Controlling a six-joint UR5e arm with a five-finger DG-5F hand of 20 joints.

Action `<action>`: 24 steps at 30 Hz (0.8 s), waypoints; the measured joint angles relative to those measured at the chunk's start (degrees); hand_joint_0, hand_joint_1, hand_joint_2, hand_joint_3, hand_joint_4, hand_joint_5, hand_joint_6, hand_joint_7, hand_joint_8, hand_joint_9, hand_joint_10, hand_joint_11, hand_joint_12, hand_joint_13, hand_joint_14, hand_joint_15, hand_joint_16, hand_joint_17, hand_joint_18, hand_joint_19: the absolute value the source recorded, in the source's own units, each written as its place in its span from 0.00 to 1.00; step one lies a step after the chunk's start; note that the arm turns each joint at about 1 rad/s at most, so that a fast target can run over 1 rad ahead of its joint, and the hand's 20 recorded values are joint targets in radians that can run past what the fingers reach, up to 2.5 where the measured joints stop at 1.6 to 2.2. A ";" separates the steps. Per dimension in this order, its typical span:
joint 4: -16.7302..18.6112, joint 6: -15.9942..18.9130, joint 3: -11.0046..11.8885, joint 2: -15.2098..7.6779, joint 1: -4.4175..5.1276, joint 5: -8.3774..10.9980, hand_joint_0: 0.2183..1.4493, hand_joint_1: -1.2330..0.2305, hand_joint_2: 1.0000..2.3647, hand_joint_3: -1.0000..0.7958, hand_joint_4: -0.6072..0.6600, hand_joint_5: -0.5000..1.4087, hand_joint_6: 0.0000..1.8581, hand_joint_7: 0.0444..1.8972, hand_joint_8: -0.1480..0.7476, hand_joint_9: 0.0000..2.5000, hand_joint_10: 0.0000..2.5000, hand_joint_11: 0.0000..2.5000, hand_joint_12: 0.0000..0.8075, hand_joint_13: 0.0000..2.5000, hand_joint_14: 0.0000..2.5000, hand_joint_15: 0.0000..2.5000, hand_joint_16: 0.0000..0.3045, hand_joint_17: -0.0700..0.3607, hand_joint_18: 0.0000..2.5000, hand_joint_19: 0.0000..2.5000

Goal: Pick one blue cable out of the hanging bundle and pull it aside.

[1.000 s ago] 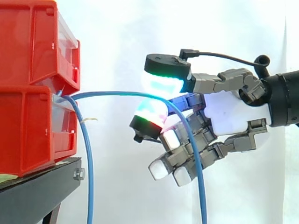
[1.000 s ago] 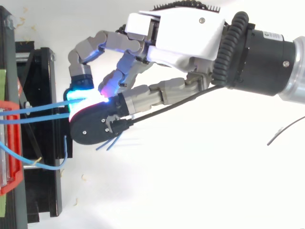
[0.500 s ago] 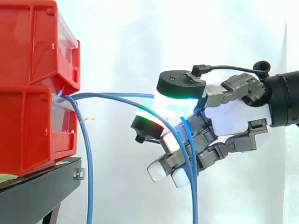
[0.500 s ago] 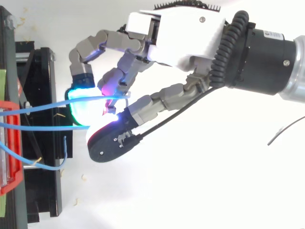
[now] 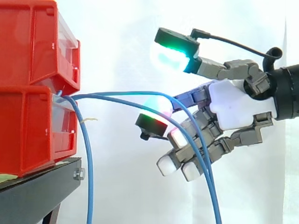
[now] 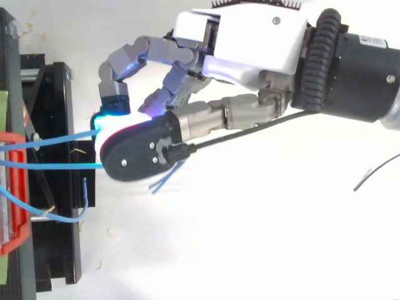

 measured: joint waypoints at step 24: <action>-2.50 -0.09 1.69 0.13 -0.40 -0.03 0.28 0.31 0.02 0.54 0.62 0.21 0.49 0.72 0.51 0.44 0.01 0.27 0.42 0.34 0.01 0.23 0.16 0.42 0.31 0.21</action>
